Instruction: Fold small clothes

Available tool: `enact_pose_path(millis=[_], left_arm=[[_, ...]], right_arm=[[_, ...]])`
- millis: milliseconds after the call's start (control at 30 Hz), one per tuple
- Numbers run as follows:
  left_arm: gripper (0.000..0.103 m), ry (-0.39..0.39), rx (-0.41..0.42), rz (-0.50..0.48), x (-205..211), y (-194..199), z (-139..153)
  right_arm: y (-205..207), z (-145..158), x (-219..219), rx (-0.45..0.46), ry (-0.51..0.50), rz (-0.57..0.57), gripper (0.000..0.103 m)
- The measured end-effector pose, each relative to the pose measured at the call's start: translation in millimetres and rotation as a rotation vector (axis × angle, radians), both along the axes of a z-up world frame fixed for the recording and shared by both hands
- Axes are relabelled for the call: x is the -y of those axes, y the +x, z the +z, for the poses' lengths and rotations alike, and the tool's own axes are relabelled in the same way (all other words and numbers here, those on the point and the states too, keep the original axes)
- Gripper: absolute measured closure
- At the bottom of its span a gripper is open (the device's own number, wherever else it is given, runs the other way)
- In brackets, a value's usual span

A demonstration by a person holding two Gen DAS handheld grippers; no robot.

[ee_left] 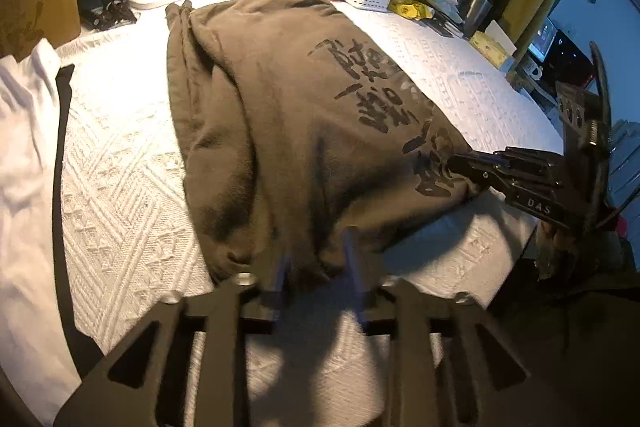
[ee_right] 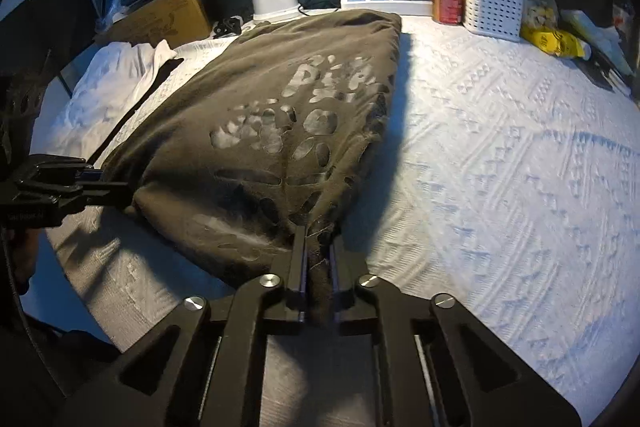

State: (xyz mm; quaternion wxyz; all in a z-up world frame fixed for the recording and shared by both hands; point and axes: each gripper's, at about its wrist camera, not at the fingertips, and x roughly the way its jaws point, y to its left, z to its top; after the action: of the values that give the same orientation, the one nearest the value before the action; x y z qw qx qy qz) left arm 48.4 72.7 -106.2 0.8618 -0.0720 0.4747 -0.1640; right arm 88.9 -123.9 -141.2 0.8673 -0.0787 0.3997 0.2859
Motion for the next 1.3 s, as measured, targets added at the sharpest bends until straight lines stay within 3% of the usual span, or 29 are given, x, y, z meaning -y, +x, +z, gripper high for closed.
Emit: enact_pose_path(millis=[100, 300, 533, 733, 800, 833, 900, 1300], left_arm=[[0.031, -0.002, 0.037, 0.021, 2.7, -2.8, 11.8], [0.031, -0.007, 0.06, 0.078, 0.9, 4.9, 17.8], [0.03, 0.003, 0.049, 0.071, 19.2, 18.9, 12.7], [0.03, 0.023, 0.053, 0.1, 25.6, 35.7, 11.0], [0.03, 0.029, 0.057, 0.113, 25.1, 43.6, 12.4], [0.03, 0.028, 0.058, 0.12, 24.1, 46.1, 12.8], [0.03, 0.028, 0.063, 0.141, 20.0, 54.2, 14.1], [0.03, 0.036, 0.049, 0.211, 1.3, 102.2, 9.4]], right_arm=[[-6.3, 3.7, 6.9, 0.019, -0.022, -0.005, 0.096], [-16.7, 5.3, 33.6, 0.02, -0.038, -0.041, 0.096], [-36.3, 5.9, 71.0, -0.003, -0.04, -0.097, 0.096], [-44.4, 5.4, 77.6, -0.025, -0.019, -0.097, 0.095], [-43.3, 6.9, 77.9, -0.035, -0.015, -0.088, 0.084], [-41.3, 8.7, 79.0, -0.037, -0.004, -0.089, 0.069], [-36.3, 13.5, 81.5, -0.031, 0.031, -0.093, 0.052], [33.7, 33.0, 66.6, -0.001, 0.055, -0.066, 0.051]])
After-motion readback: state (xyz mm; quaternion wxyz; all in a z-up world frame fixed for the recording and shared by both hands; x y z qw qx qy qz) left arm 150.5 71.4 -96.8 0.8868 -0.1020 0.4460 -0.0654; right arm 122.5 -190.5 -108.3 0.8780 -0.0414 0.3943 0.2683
